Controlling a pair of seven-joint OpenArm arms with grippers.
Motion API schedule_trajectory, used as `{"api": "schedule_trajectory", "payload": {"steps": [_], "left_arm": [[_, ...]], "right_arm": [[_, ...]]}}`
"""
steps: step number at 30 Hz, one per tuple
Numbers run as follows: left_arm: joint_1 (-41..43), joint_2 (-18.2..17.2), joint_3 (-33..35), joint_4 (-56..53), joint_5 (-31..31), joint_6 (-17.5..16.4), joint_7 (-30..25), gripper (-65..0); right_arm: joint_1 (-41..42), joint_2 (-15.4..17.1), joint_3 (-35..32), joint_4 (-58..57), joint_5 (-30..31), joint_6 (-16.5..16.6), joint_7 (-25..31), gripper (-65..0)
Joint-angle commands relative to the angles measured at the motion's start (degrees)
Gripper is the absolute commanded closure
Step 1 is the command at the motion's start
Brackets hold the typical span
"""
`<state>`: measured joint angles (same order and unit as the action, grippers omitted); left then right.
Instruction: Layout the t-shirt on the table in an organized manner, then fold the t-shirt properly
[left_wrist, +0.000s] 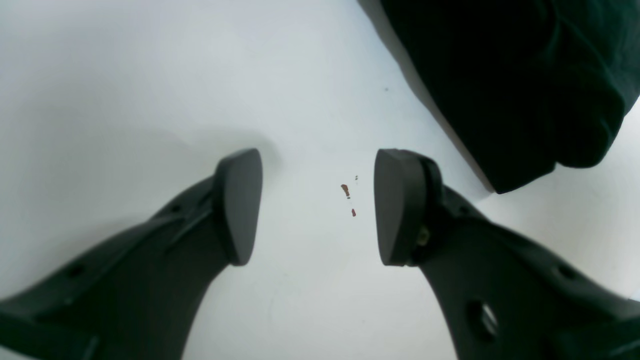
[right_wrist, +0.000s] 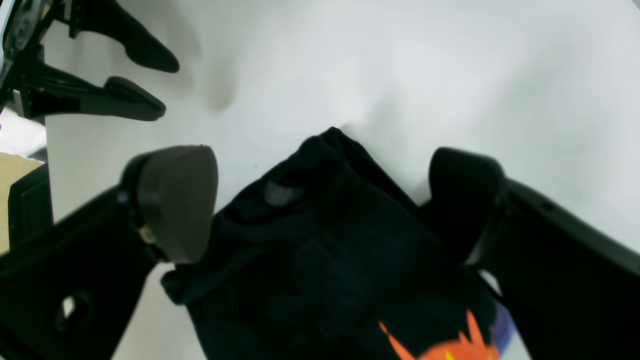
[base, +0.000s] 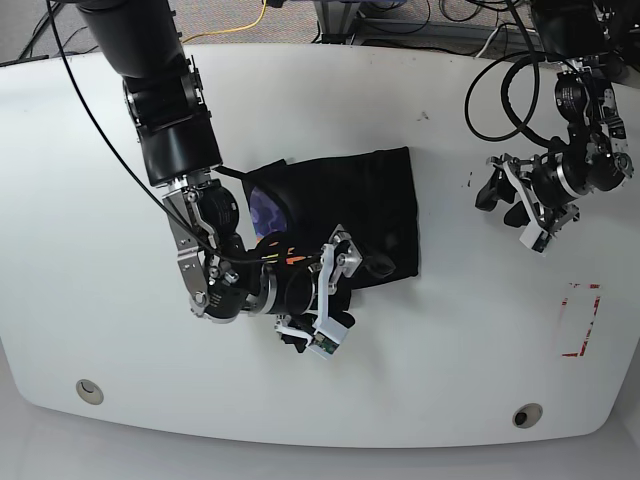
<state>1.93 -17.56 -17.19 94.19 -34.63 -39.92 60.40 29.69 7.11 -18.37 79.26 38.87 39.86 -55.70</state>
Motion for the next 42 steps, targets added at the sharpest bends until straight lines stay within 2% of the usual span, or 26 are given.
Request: {"api": "schedule_trajectory", "payload": {"steps": [1, 7, 10, 13, 16, 20, 24, 25, 27, 28, 29, 31, 32, 33, 35, 37, 42], "left_arm": [[-0.75, -0.86, 1.50, 1.94, -0.93, -0.08, -1.19, -33.2], [-0.57, -0.68, 9.23, 7.30, -0.93, -0.08, -1.19, -33.2], [-0.75, 0.99, 12.58, 9.76, -0.93, -0.08, -1.19, -33.2], [-1.10, 3.36, 15.12, 11.70, -0.93, -0.08, -1.10, -33.2], [-2.33, 7.50, 17.41, 11.70, -0.93, -0.08, -1.10, -33.2], [-3.74, 11.19, 19.96, 9.94, -0.49, -0.08, -1.10, -33.2], [-3.91, 13.65, 22.86, 7.04, -0.49, -0.08, -1.10, -33.2], [-3.91, 14.27, 23.56, 6.16, -0.49, -0.08, -1.10, -33.1], [-3.91, 14.79, 24.09, 4.93, -0.49, -0.08, -1.10, -33.1], [-3.82, 15.06, 24.71, 3.52, -0.49, -0.08, -1.19, -33.1], [-3.82, 14.97, 24.88, 3.08, -0.49, -0.08, -1.19, -33.1], [-3.74, 14.79, 25.15, 0.36, -0.49, -0.08, -1.28, -32.9], [-3.74, 14.70, 25.15, -0.08, -0.49, -0.08, -1.28, -32.4], [-3.74, 14.62, 25.15, -1.67, -0.49, -0.08, -1.28, -30.4], [-3.82, 14.09, 24.97, -3.16, -0.49, -0.08, -1.28, -27.8], [-3.91, 12.51, 24.97, -5.01, -0.49, -0.08, -1.37, -25.6], [-5.93, 11.10, 24.97, -9.84, -0.49, -0.08, -1.46, -25.3]], "right_arm": [[0.15, 2.34, 0.39, 3.42, 0.64, 0.14, 1.24, -65.0], [-1.25, 6.56, 0.39, 5.79, 0.64, 0.14, 1.24, -65.0], [-1.52, 8.31, 0.39, 6.14, 0.64, 0.14, 1.33, -65.0], [-1.34, 10.16, 0.39, 5.79, 0.64, 0.14, 1.42, -65.0], [-1.25, 11.83, 0.39, 5.70, 0.56, 0.14, 3.61, -65.0], [-1.25, 13.06, 0.39, 4.74, 0.56, 0.14, 5.64, -65.0], [-1.17, 13.15, 0.22, 0.87, 0.56, 0.14, 8.54, -55.5], [-1.17, 13.15, 0.04, -0.54, 0.56, 0.14, 10.30, -49.5], [-1.25, 13.06, -0.05, -2.65, 0.56, 0.14, 12.93, -41.9], [-1.34, 13.06, -0.05, -4.85, 0.56, 0.14, 15.31, -33.6], [-1.43, 13.06, -0.05, -5.46, 0.56, 0.14, 16.01, -30.9], [-1.52, 13.06, -0.75, -9.33, 0.56, 0.14, 19.97, -17.8], [-1.52, 13.06, -1.10, -9.95, 0.56, 0.14, 20.58, -15.9], [-1.52, 13.06, -2.51, -12.23, 0.56, 0.14, 22.87, -11.3], [-1.52, 13.06, -4.44, -14.34, 0.56, 0.14, 25.42, -10.0], [-1.60, 13.06, -7.17, -16.89, 0.56, 0.14, 29.02, -11.9], [-3.71, 13.15, -11.48, -21.02, 0.56, 0.14, 36.93, -12.4]]}}
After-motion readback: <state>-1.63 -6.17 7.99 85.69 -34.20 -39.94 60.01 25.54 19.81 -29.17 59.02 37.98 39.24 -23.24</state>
